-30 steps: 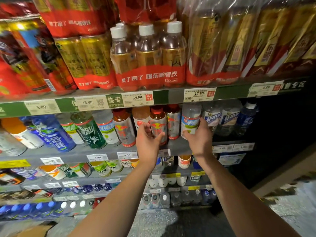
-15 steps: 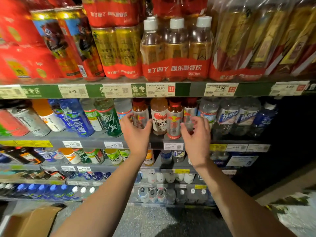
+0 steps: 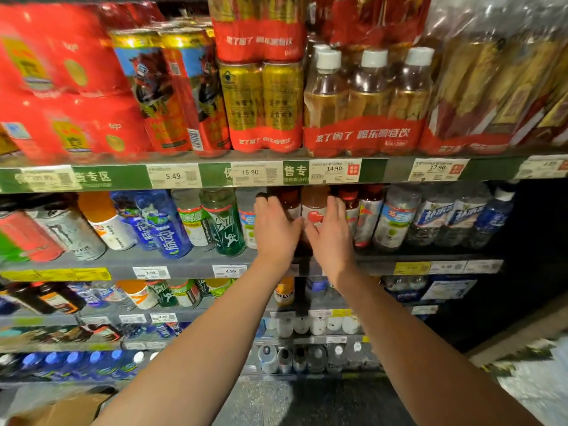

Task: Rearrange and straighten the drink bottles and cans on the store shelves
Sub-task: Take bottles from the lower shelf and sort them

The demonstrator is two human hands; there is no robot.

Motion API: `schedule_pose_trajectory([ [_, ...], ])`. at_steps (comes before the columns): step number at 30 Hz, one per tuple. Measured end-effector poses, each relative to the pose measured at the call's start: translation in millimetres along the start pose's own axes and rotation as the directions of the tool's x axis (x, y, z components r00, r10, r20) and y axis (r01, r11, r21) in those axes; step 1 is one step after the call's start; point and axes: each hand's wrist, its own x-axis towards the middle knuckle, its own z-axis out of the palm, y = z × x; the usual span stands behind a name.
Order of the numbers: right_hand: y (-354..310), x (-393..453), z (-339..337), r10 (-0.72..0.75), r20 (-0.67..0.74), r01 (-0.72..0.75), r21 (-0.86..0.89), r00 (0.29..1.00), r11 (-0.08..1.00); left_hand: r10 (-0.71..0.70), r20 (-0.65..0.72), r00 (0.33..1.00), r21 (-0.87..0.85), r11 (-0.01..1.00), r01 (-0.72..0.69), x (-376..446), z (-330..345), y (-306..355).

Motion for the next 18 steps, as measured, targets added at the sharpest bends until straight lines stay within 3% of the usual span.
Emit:
schedule_pose_trajectory([
  [7, -2.0, 12.5, 18.5, -0.086, -0.201, 0.077, -0.052, 0.976, 0.996, 0.167, -0.034, 0.985, -0.013, 0.986, -0.168, -9.8, 1.6, -14.4],
  [11, 2.7, 20.5, 20.2, -0.164, -0.266, 0.136, -0.118, 0.950, 0.984, 0.068, 0.040, 0.997, -0.190, 0.980, -0.060, -17.4, -3.0, -19.4],
  [18, -16.4, 23.4, 30.2, 0.015, -0.172, -0.022, -0.041, 0.985, 0.999, -0.096, -0.014, 0.995, -0.448, 0.891, 0.079, -43.5, -34.3, -55.2],
])
